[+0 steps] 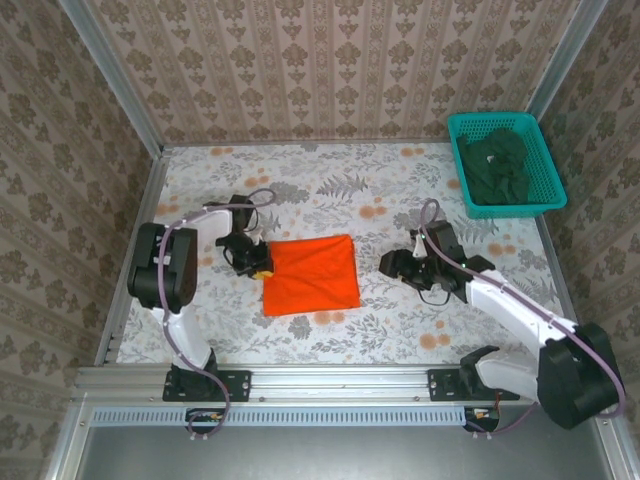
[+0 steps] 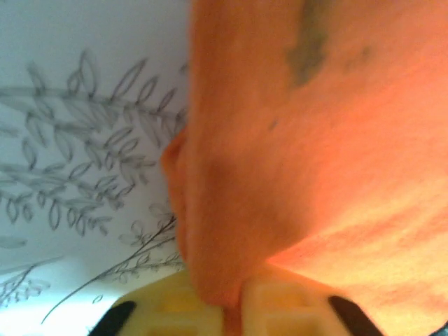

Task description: Fold and stack the t-shirts

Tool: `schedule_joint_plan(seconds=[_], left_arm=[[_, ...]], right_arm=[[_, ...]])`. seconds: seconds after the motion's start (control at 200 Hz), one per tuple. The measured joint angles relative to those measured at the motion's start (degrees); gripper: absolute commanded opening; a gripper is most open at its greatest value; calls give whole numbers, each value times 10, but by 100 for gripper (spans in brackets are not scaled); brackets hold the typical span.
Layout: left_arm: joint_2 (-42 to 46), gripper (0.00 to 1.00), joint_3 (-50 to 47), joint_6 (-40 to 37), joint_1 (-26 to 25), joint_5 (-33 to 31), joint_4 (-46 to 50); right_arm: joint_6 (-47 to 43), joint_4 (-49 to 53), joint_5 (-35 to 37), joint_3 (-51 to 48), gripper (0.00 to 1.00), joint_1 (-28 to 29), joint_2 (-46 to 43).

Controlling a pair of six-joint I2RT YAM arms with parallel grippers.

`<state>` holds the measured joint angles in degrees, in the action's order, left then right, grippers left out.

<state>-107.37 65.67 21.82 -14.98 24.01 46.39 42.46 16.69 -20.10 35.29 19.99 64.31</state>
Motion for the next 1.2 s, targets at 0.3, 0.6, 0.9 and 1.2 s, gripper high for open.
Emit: schedule_joint_plan(seconds=[0.3, 0.6, 0.9, 1.2], left_arm=[[-133, 0, 245, -28, 42, -98, 22], [-245, 0, 506, -89, 148, -214, 77], [-382, 0, 764, -119, 223, -255, 130], [-425, 0, 828, -141, 244, -257, 134]], right_arm=[[14, 69, 4, -40, 61, -22, -160], [38, 170, 8, -33, 60, -24, -235], [42, 260, 10, 67, 60, -25, -186], [34, 299, 17, 145, 60, -25, -113]])
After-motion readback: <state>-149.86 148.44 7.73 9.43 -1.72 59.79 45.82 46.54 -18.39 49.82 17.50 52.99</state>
